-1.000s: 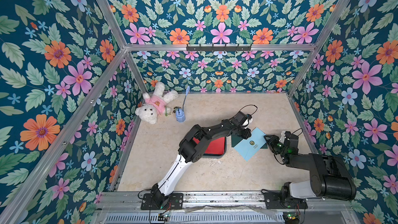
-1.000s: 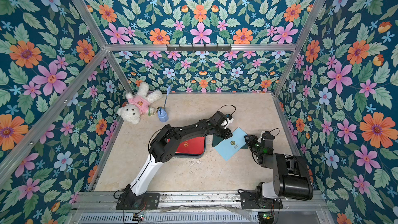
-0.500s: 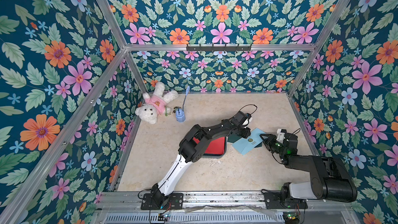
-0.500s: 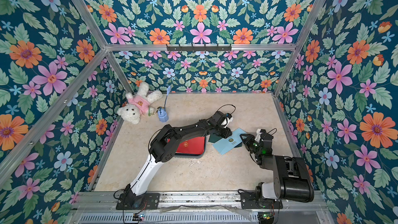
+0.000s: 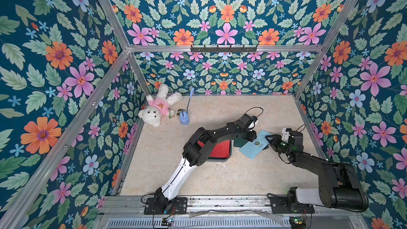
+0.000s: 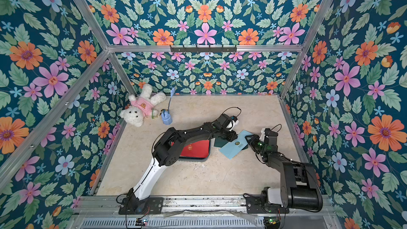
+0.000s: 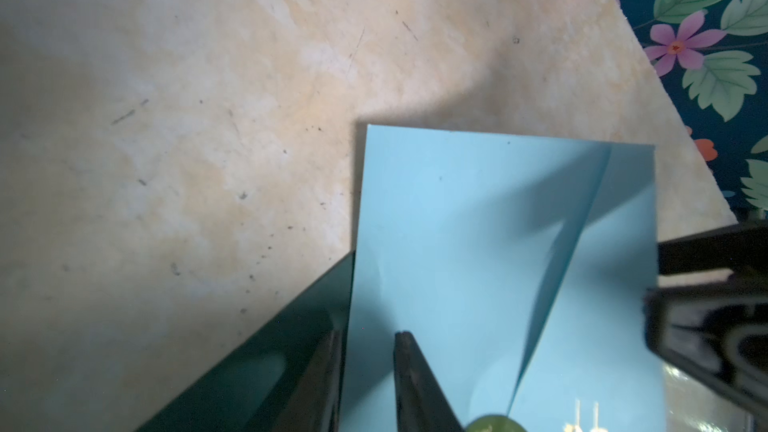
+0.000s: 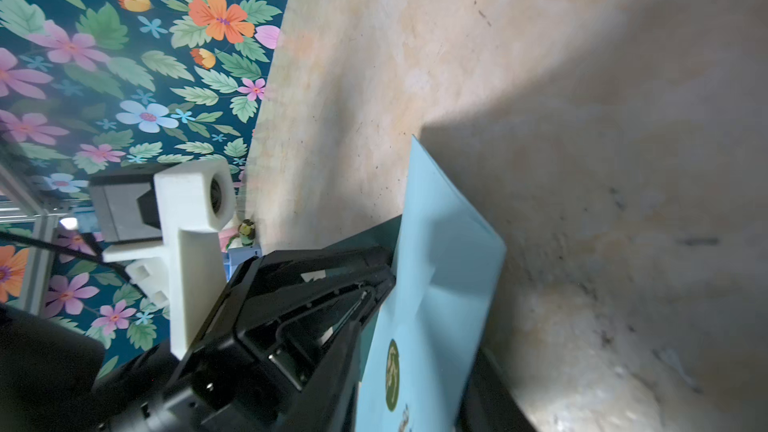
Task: Put the sealed envelopes into the storage box
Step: Pick up the envelope from the center of the board.
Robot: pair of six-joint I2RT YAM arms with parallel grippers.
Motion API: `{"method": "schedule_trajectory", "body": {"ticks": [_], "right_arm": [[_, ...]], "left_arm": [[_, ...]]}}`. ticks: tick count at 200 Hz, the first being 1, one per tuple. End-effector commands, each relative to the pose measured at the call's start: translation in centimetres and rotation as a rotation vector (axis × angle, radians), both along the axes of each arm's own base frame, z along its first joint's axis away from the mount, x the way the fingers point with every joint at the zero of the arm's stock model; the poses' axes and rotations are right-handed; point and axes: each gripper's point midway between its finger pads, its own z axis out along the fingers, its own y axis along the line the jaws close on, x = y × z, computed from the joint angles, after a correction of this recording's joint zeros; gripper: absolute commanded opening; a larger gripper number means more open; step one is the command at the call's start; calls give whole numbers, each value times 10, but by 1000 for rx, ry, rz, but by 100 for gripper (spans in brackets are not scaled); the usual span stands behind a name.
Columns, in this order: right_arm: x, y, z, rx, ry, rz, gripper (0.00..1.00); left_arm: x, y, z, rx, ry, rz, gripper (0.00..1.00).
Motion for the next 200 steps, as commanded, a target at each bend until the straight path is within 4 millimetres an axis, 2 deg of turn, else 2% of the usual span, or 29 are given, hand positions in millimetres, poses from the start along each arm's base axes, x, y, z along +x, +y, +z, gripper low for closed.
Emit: {"method": "schedule_trajectory", "body": {"ticks": [1, 64, 106, 143, 180, 200], "right_arm": [[-8, -3, -6, -56, 36, 19, 40], [-10, -5, 5, -107, 41, 37, 39], [-11, -13, 0, -179, 73, 40, 39], [-12, -11, 1, -205, 85, 60, 37], [-7, 3, 13, -72, 26, 53, 38], [-6, 10, 13, -8, 42, 43, 38]], "left_arm": [[-22, 19, -31, 110, 103, -13, 29], [-24, 19, -34, 113, 107, -15, 28], [-24, 20, -35, 114, 108, -17, 28], [-25, 20, -36, 115, 111, -19, 28], [-26, 19, -37, 111, 113, -21, 28], [-26, 18, -36, 108, 113, -20, 28]]}}
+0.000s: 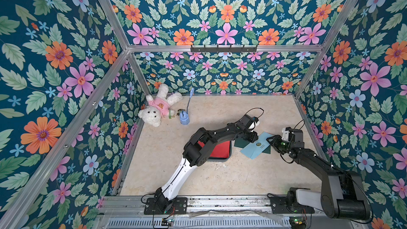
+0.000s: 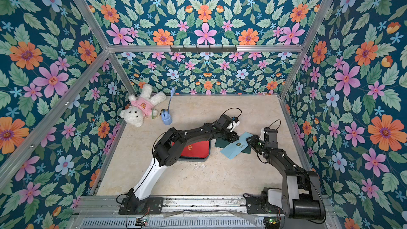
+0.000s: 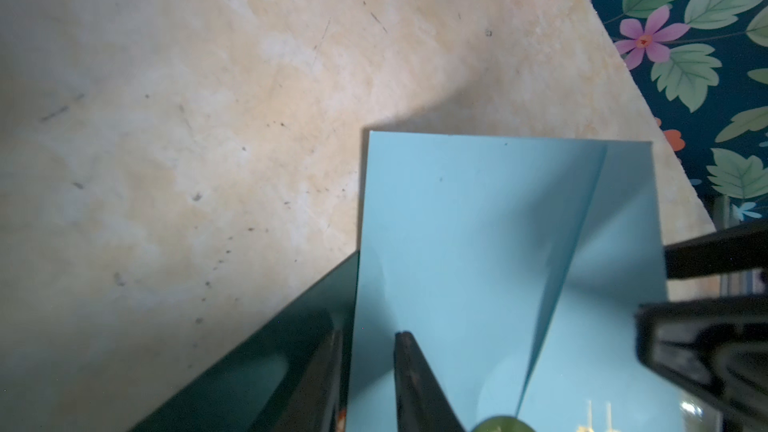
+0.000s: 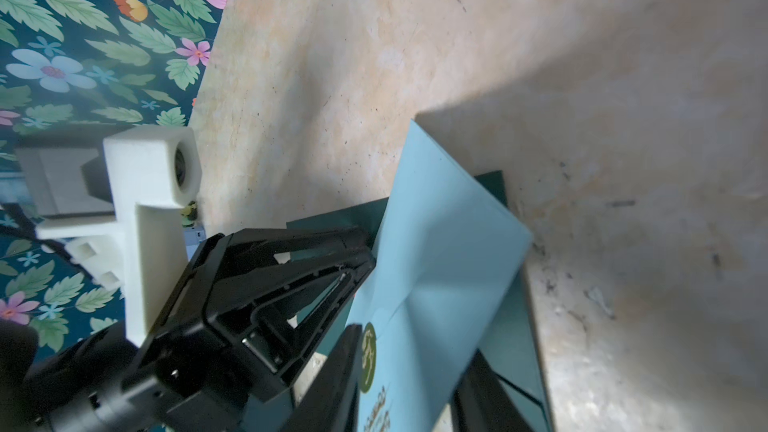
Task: Put the sealed envelopes into the storage box
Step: Pick up the envelope from the center of the board.
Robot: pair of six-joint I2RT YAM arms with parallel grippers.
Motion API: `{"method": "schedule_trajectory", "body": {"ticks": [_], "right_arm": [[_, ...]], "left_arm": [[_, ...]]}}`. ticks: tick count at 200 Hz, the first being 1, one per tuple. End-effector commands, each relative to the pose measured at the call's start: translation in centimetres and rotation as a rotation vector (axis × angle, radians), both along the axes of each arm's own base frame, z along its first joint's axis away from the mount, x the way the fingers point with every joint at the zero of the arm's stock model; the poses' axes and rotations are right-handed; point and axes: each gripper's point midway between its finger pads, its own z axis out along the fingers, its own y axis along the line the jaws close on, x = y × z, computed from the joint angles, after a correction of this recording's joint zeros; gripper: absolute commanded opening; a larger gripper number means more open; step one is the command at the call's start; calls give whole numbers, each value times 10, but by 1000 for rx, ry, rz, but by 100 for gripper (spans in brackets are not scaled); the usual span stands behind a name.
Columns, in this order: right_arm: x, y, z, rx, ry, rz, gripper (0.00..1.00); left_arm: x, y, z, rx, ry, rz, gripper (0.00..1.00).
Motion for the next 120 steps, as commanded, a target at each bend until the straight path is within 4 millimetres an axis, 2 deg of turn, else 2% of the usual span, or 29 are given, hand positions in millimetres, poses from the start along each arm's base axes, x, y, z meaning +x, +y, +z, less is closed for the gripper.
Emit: {"method": "schedule_trajectory", "body": {"ticks": [1, 42, 82, 94, 120], "right_arm": [[8, 12, 13, 102, -29, -10, 38], [9, 25, 9, 166, 14, -24, 37], [3, 33, 0, 217, 58, -26, 28], [1, 34, -1, 211, 60, -18, 24], [2, 32, 7, 179, 19, -6, 6]], "left_arm": [[-18, 24, -35, 136, 97, 7, 28], [-19, 23, -34, 132, 97, 8, 28], [-18, 21, -30, 122, 93, 9, 29], [-18, 20, -28, 116, 93, 9, 28], [-14, 19, -18, 105, 71, 19, 29]]}}
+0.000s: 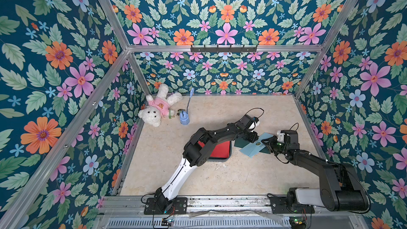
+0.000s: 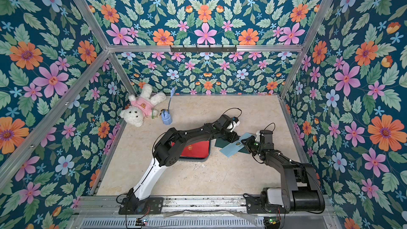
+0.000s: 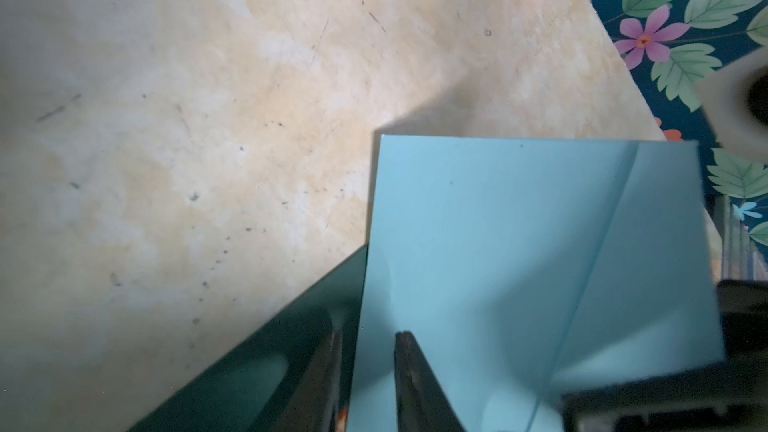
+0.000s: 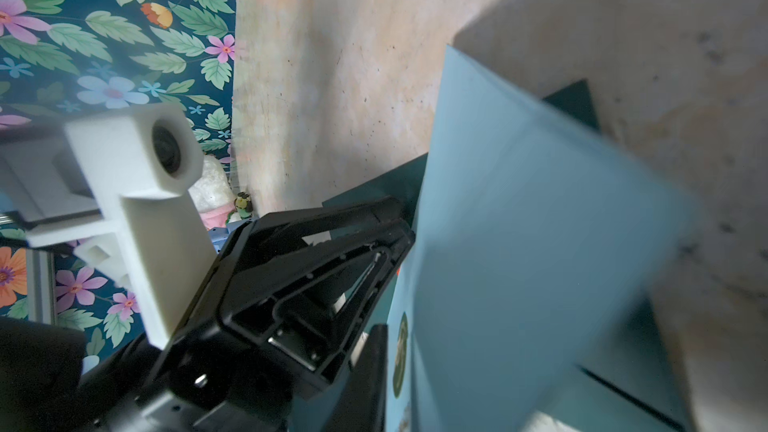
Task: Put the sealed envelopes into the storage box
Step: Pick up the envelope from the center of the board, then place the envelope in the storage box.
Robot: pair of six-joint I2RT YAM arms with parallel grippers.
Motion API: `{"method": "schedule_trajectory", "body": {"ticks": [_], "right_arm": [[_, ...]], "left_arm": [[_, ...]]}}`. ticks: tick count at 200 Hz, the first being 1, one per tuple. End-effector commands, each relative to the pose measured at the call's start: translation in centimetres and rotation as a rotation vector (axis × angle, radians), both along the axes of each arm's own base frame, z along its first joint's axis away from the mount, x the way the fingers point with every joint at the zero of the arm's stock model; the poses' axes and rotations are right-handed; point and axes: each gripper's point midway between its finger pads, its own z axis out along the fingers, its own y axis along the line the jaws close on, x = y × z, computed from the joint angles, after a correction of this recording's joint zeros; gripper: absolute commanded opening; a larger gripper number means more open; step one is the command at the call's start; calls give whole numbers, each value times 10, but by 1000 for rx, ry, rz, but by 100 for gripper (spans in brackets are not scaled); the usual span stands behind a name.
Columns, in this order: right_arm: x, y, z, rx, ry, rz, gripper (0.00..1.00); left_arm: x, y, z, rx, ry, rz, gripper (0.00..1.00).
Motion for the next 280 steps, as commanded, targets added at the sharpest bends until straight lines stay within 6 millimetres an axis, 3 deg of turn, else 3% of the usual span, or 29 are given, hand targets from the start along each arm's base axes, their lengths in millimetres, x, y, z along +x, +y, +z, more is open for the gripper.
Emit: {"method": "schedule_trajectory", "body": {"ticks": [1, 9, 28, 51, 75, 106, 141, 178, 204, 220, 250, 280], "right_arm": [[5, 0, 13, -14, -60, 12, 5], [6, -1, 19, -34, -87, 20, 0], [9, -6, 34, -105, -142, 38, 0], [12, -13, 60, -212, -234, 66, 0], [15, -19, 101, -306, -379, 80, 0], [15, 3, 170, -436, -633, 206, 0], [3, 63, 217, -603, -878, 494, 0], [-15, 130, 220, -768, -1013, 884, 0], [-38, 174, 211, -832, -1085, 1181, 0], [-51, 197, 201, -849, -1096, 1350, 0], [-54, 229, 184, -859, -1036, 1544, 0], [-58, 253, 163, -831, -976, 1702, 0]], "left_arm": [[-13, 20, -19, 108, 70, 19, 29], [-11, 19, -11, 97, 54, 25, 30], [-2, 16, 18, 63, -4, 41, 33], [10, 17, 72, 7, -116, 73, 42], [18, 34, 131, -42, -243, 134, 46], [20, 89, 185, -74, -356, 246, 47], [13, 184, 209, -46, -424, 409, 47], [-7, 298, 214, 14, -473, 630, 48], [-30, 362, 216, 41, -515, 779, 52], [-44, 386, 213, 57, -531, 829, 55], [-63, 413, 197, 143, -522, 874, 61], [-74, 431, 207, 175, -556, 901, 65]]}}
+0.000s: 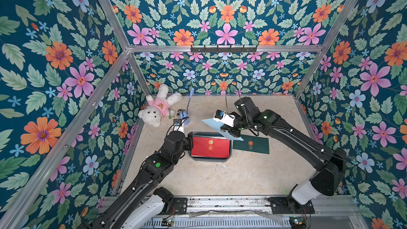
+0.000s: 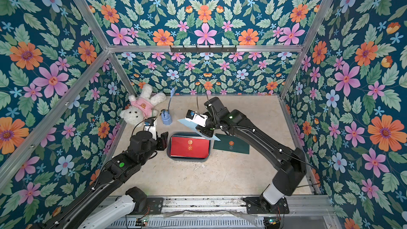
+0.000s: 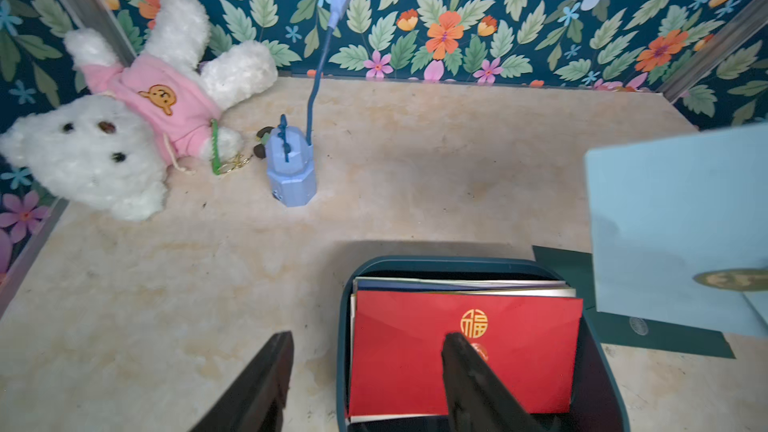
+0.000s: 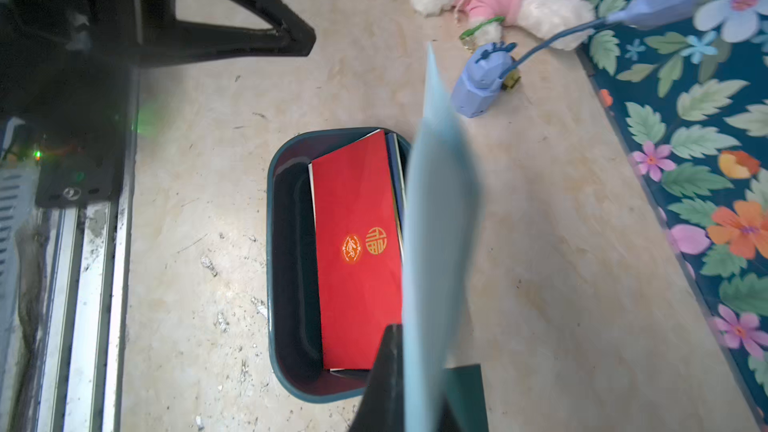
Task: Put the sealed envelopes into the storage box
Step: Place the envelope in the storage box.
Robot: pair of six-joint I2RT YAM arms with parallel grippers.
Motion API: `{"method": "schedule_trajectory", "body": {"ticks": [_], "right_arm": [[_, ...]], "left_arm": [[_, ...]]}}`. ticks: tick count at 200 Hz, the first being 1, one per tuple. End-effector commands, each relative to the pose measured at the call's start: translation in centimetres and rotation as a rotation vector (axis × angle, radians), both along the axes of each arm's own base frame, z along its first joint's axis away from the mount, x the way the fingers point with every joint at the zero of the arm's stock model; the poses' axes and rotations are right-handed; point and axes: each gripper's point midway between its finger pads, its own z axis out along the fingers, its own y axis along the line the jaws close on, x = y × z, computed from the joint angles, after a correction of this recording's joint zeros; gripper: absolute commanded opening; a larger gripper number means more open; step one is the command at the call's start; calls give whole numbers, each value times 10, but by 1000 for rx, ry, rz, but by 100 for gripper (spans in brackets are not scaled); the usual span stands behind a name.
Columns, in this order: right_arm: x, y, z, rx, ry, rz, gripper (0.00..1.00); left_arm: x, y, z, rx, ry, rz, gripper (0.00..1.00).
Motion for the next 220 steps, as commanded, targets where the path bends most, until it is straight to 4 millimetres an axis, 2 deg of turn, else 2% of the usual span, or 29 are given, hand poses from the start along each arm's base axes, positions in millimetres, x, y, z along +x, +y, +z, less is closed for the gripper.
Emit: {"method": "schedule_trajectory", "body": {"ticks": [1, 28, 80, 124, 157, 183, 220], "right_arm": [[-14, 0, -25, -131, 62, 97, 0], [-17, 20, -31, -181, 90, 167, 0], [-22, 48, -61, -283, 95, 229, 0], [-17, 54, -88, -376, 73, 216, 0], [-26, 58, -105, -387, 114, 232, 0], [-29, 58, -118, -397, 150, 220, 18], [-35, 54, -130, -404, 195, 207, 23]], "left_arm": [[-8, 21, 3, 62, -4, 62, 65], [-17, 35, 15, 36, -73, 97, 69], [-20, 34, 17, 7, -88, 85, 70], [-20, 33, 16, 7, -84, 79, 70], [-20, 32, 16, 7, -83, 77, 70], [-20, 32, 14, 8, -76, 76, 70], [-20, 31, 13, 8, -74, 74, 70]]}}
